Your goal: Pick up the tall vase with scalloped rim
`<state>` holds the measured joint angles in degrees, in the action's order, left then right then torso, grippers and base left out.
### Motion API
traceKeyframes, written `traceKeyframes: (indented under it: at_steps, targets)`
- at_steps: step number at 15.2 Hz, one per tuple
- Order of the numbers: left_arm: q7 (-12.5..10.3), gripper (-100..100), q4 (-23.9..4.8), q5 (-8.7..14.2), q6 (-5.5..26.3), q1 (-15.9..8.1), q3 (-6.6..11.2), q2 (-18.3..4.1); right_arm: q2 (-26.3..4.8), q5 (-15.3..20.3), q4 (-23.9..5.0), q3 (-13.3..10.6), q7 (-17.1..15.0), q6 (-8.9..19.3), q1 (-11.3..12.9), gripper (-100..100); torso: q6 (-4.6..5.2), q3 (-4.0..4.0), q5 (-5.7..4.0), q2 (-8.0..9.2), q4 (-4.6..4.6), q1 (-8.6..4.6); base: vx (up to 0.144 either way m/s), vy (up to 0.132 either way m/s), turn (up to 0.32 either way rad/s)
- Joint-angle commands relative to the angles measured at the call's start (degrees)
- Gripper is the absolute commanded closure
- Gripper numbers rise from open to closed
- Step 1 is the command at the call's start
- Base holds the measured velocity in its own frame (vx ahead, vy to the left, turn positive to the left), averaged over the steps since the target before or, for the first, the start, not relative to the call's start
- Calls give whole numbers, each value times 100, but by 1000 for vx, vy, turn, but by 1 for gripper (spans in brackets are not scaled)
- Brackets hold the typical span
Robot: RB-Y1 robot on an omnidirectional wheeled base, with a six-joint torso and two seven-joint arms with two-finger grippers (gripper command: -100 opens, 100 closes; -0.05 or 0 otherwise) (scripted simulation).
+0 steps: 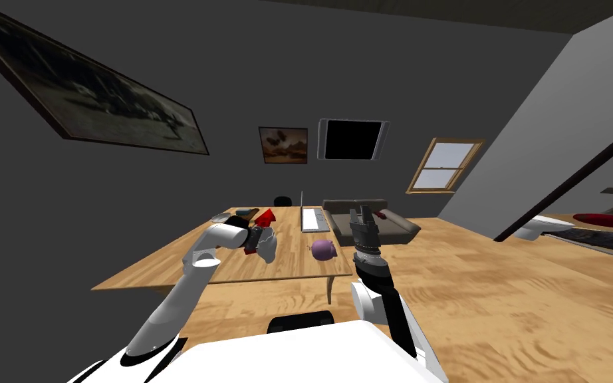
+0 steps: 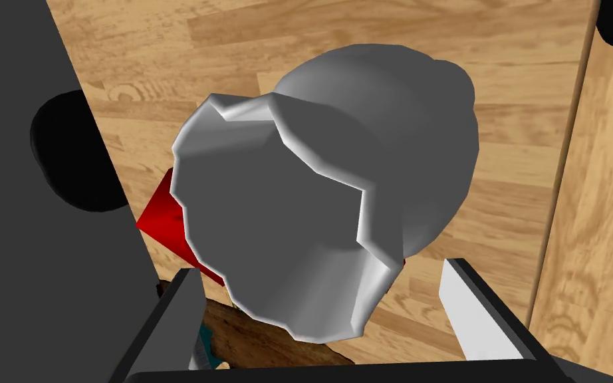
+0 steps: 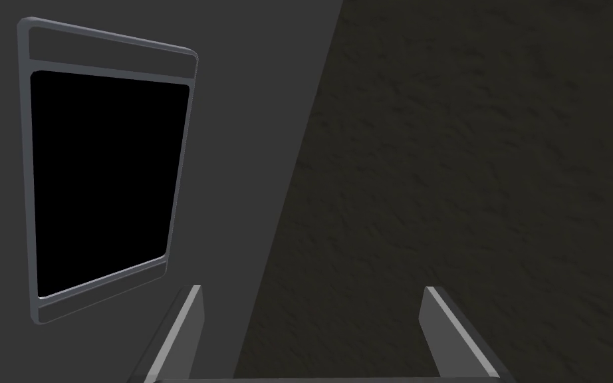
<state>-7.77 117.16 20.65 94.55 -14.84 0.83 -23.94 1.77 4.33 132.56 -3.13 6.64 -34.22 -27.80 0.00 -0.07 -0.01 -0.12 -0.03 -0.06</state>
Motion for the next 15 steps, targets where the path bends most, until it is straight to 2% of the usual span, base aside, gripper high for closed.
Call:
traceKeyframes:
  at_steps: [1, 2, 4, 5, 11, 14, 15]
  targets:
    - [-5, -100, 8, 10, 189, -16, -4, -5, 0, 0, 0, 0, 0, 0, 0, 0, 0, 0, 0, 0, 0, 0, 18, -3, -21]
    - [-5, -100, -39, 42, 374, -97, -8, -22, 0, 0, 0, 0, 0, 0, 0, 0, -1, 1, 0, 1, 0, 1, 21, -5, -41]
    - [-5, -100, -39, 42, 469, -97, -8, -22, 0, 0, 0, 0, 0, 0, 0, 0, 0, 0, 0, 1, 0, 0, 20, -6, -29]
    - [-5, -100, -82, 69, 680, -167, -12, -39, 0, 0, 0, 0, 0, 0, 0, 0, -1, 1, 0, 2, 0, 1, 16, -9, -27]
    - [-4, -100, -175, 125, 1316, -311, -19, -79, 0, 0, 0, 0, 0, 0, 0, 0, -1, 1, 0, 1, 0, 0, 21, -7, -33]
    - [-3, -100, -199, 138, 1530, -346, -21, -90, 0, 0, 0, 0, 0, 0, 0, 0, -1, 2, 0, 4, 1, 2, 13, -3, -16]
    - [-5, -100, -196, 127, 1408, -336, -25, -82, 0, 0, 0, 0, 0, 0, 0, 0, -1, 3, 1, 5, 1, 2, 7, -1, -6]
